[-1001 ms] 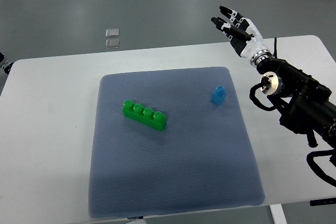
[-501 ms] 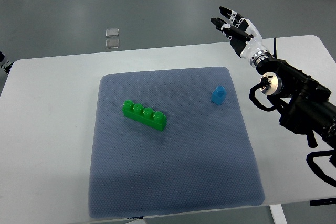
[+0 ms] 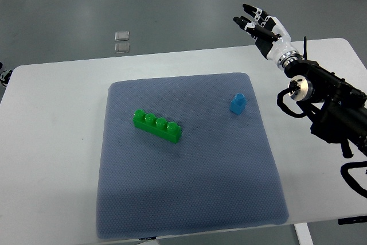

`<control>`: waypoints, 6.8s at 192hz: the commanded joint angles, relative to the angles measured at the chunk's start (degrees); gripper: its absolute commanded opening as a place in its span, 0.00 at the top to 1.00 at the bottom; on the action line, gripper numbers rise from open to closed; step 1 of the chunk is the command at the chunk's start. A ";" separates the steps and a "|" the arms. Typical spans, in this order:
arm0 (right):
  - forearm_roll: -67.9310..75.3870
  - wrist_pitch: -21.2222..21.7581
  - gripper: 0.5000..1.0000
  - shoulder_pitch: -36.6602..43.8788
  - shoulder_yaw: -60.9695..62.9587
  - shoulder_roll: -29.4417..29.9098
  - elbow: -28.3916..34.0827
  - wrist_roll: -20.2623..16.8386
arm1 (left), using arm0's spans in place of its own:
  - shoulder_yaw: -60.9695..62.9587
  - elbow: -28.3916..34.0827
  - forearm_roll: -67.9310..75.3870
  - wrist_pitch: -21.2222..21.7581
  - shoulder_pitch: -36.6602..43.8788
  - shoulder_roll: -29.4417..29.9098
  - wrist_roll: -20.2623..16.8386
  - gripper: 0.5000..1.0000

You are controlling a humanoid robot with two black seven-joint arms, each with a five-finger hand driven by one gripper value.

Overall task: Stack blue block on green block with right hand
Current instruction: 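Move the right hand over the blue block and lower it, then close the right hand fingers around the blue block, then lift the blue block and carry it toward the green block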

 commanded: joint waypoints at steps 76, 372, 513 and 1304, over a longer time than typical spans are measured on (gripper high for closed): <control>-19.16 4.52 0.18 6.80 -16.01 -15.76 13.07 -0.07 | 0.05 0.00 0.00 -0.01 0.01 0.00 -0.02 0.00; -85.87 2.59 0.18 7.24 -26.56 -16.90 24.05 1.69 | -0.04 0.00 0.00 -0.01 0.01 0.00 -0.02 0.00; -87.63 -7.43 0.18 5.84 -32.10 -16.64 21.51 2.04 | 0.05 0.00 0.00 -0.01 0.01 0.00 -0.02 0.00; -89.21 -9.89 0.88 16.47 -38.43 -2.67 28.19 3.00 | -0.04 0.00 0.00 -0.01 0.01 0.00 -0.02 0.00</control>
